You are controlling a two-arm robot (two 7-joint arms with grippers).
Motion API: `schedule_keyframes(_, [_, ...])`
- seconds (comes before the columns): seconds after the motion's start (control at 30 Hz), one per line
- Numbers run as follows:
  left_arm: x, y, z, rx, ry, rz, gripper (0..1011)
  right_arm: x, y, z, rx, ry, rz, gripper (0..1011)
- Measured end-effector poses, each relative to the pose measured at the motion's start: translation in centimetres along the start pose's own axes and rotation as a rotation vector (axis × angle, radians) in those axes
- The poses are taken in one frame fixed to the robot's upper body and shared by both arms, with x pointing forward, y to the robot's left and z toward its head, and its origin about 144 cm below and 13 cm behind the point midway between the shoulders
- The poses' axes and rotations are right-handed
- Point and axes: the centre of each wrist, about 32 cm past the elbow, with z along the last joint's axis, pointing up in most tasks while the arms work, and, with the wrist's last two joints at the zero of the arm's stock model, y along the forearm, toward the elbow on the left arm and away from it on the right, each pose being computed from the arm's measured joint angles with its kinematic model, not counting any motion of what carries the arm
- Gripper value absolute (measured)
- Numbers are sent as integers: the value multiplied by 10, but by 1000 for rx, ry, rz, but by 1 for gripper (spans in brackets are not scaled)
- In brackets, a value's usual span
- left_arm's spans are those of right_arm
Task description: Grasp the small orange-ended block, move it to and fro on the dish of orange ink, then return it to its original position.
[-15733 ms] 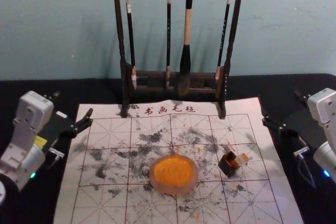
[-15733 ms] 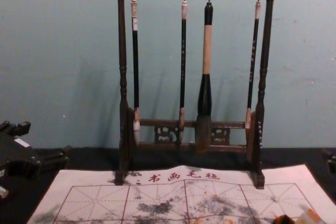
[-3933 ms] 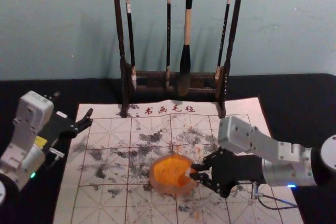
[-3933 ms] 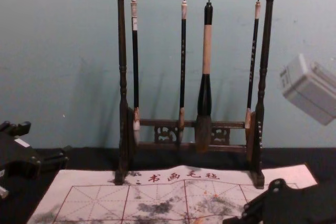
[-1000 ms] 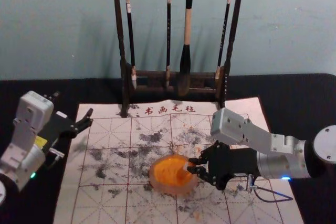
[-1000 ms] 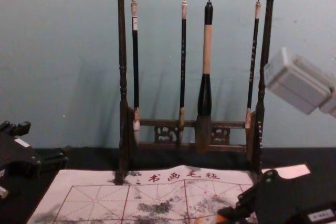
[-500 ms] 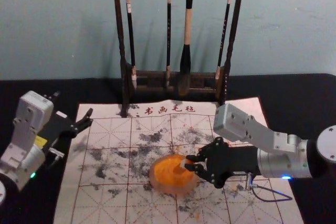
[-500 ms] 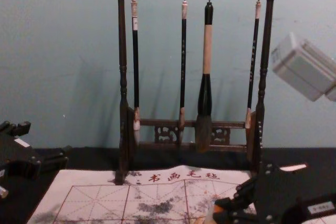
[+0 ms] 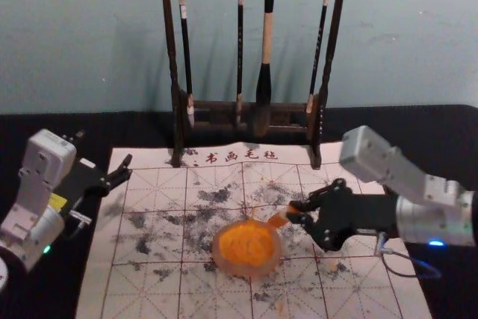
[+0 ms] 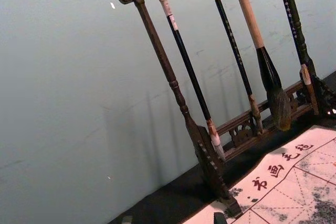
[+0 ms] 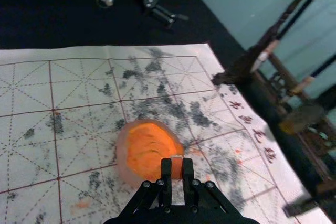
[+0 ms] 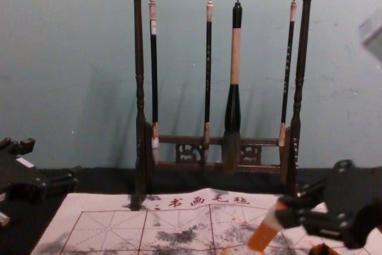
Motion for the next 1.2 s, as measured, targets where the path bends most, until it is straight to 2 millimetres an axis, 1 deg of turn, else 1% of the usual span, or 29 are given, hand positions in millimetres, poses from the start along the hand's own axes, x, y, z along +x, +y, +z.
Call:
schedule_keyframes(0.27, [0, 0, 0, 0, 0, 0, 1001, 2, -26, -3, 21, 32, -60, 90])
schedule_keyframes(0.3, [0, 0, 0, 0, 0, 0, 1001, 1, -31, -4, 25, 40, -73, 90])
schedule_keyframes(0.63, [0, 0, 0, 0, 0, 0, 1001, -8, -58, -10, 5, 92, -142, 90])
schedule_keyframes(0.83, [0, 0, 0, 0, 0, 0, 1001, -11, -65, -17, -21, 118, -158, 90])
schedule_keyframes(1.2, [0, 0, 0, 0, 0, 0, 1001, -13, -64, -27, -49, 149, -155, 90])
